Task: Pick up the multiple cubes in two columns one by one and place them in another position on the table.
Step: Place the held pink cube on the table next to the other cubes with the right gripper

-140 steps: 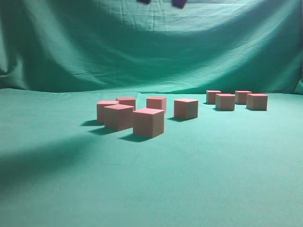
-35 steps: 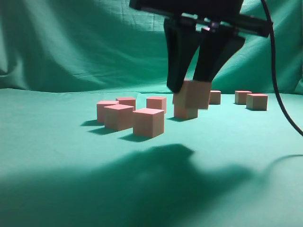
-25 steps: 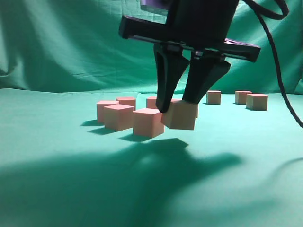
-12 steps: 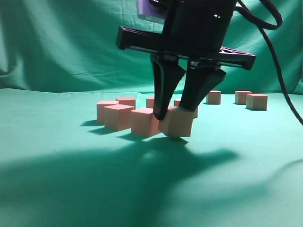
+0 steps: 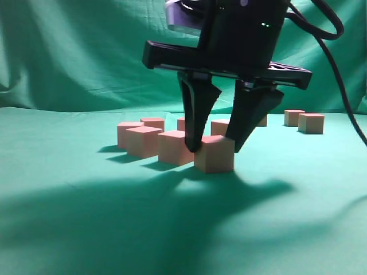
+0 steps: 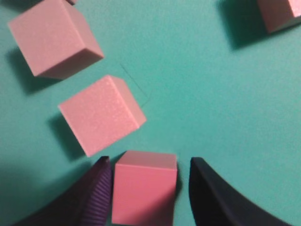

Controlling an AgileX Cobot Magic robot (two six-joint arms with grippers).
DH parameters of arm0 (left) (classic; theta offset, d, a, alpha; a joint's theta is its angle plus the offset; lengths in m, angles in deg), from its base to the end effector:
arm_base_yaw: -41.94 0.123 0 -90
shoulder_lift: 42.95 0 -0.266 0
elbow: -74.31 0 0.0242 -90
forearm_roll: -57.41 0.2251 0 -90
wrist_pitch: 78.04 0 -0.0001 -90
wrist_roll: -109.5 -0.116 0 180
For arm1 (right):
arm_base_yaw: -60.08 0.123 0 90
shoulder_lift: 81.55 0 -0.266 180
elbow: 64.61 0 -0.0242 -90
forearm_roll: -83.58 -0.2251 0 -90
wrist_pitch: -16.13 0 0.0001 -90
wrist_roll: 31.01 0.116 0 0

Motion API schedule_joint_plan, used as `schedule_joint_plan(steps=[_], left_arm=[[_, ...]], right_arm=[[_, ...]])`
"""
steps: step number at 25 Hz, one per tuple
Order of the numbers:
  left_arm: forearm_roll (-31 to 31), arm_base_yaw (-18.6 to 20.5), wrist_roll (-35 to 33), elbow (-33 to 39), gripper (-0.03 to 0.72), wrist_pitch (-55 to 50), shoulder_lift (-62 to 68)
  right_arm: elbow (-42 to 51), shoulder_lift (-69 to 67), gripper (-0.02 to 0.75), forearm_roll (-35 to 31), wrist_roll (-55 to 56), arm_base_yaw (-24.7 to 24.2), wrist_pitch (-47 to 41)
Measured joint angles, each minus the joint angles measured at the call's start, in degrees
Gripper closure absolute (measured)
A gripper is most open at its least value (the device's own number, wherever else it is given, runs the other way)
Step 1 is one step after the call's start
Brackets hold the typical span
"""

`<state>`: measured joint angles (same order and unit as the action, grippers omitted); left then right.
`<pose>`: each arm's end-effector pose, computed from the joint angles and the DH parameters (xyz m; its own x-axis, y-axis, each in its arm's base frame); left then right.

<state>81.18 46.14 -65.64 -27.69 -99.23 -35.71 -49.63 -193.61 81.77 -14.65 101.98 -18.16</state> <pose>0.0679 0.0220 0.1700 -0.3065 0.2752 -0.9112 -0.1268 0.9369 0.3256 0.2451 0.2227 0.1433 -0.8772 -0.3752 -0.2997 -0.4234 0.8987 0.1143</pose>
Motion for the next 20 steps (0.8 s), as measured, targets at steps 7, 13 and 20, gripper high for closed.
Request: schedule_joint_plan(steps=[7, 13, 20], left_arm=[[0.0, 0.0, 0.0, 0.0, 0.688, 0.0, 0.0], [0.0, 0.0, 0.0, 0.0, 0.688, 0.0, 0.0], [0.0, 0.0, 0.0, 0.0, 0.688, 0.0, 0.0]], right_arm=[[-1.2, 0.7, 0.396, 0.0, -0.1, 0.0, -2.2], [-7.4, 2.9, 0.396, 2.6, -0.6, 0.0, -10.5], [-17.5, 3.9, 0.396, 9.9, -0.9, -1.4, -22.3]])
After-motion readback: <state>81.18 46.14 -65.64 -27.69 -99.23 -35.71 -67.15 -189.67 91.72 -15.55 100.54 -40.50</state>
